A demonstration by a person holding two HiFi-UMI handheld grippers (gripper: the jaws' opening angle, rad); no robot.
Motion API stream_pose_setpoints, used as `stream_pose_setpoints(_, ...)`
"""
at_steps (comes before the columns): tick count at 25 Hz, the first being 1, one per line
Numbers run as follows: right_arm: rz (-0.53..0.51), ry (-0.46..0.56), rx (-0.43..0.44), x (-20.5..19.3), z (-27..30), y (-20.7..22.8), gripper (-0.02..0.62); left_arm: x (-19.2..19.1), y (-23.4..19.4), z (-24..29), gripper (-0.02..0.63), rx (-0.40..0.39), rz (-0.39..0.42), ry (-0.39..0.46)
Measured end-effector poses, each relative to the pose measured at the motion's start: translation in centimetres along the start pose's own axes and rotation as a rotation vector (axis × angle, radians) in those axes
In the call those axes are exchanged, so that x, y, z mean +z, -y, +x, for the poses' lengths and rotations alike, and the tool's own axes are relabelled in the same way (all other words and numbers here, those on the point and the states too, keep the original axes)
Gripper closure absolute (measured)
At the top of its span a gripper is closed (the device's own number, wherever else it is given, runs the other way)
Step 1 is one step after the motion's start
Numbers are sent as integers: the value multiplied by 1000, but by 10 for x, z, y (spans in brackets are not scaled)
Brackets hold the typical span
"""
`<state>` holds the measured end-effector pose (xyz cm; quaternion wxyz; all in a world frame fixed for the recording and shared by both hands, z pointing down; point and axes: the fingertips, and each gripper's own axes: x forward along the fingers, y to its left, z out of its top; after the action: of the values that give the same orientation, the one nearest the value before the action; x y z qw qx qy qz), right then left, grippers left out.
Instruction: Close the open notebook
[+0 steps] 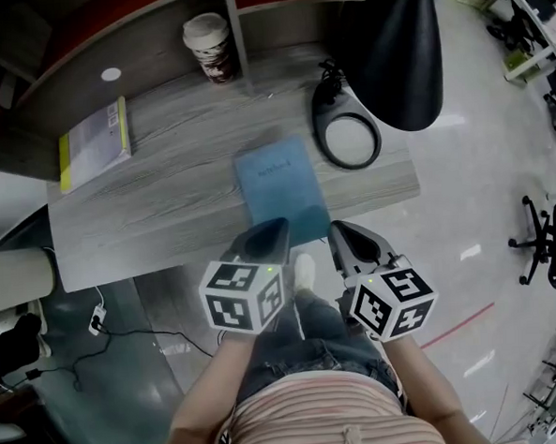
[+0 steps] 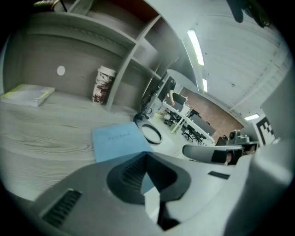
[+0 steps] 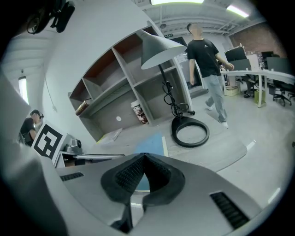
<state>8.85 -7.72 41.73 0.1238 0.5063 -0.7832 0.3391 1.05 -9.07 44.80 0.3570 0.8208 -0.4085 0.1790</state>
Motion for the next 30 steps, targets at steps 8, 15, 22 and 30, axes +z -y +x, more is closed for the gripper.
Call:
stream_pose_setpoints(8, -64, 19, 43, 5, 1, -17, 588, 12, -16, -32, 595, 70, -8, 93)
stream_pose_setpoints(15, -109, 42, 92, 10, 3, -32, 588, 9, -25, -48, 595, 122, -35, 131)
stream_pose_setpoints(22, -131, 68, 125, 13, 2, -42, 588, 12, -35, -65, 595, 163, -41, 173)
stream_pose_setpoints(30, -136, 76, 142, 14, 2, -51, 588, 16, -42, -77, 595, 182, -31, 195)
